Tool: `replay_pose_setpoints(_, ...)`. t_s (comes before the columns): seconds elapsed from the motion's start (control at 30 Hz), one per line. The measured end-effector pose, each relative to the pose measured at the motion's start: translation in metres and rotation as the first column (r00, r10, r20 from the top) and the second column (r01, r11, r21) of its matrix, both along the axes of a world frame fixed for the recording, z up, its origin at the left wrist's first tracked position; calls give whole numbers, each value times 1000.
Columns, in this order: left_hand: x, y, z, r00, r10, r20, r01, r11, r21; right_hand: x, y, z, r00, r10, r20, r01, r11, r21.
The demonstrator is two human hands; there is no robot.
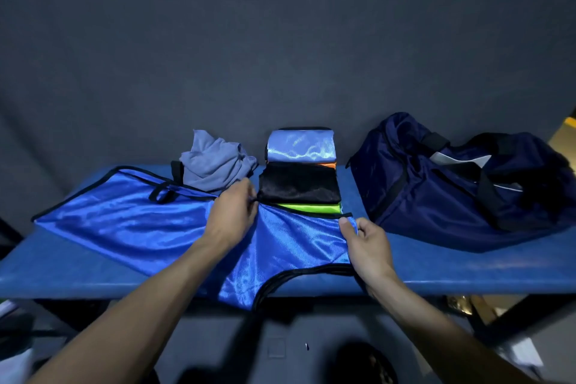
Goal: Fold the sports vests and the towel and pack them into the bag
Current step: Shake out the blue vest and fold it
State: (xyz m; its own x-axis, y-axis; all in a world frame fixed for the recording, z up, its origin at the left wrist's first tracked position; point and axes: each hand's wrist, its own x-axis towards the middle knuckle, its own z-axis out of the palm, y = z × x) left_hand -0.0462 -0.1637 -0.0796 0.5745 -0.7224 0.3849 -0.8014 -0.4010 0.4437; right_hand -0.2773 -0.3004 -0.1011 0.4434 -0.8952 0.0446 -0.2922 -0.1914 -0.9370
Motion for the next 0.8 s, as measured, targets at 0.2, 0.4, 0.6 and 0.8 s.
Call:
replay_pose_setpoints(0.2, -4, 23, 6, 972, -208, -112, 216, 974, 62, 3, -3, 0, 1000, -2, -29, -1, 997, -76)
replay_pose_setpoints(0.4, -56, 72, 13, 912, -404, 66, 385, 902, 194, 9, -7, 1, 1000, -3, -23, 3, 1000, 6)
replay_pose_setpoints(0.6, -75, 83, 3, 900, -344, 267, 265, 919, 290, 20, -4, 8, 999, -49, 21, 46, 992, 119)
replay_pose_setpoints(0.8, -107, 83, 3, 949, -162, 271, -17, 832, 554, 25, 0, 13, 994, -92, 51, 81, 980, 181)
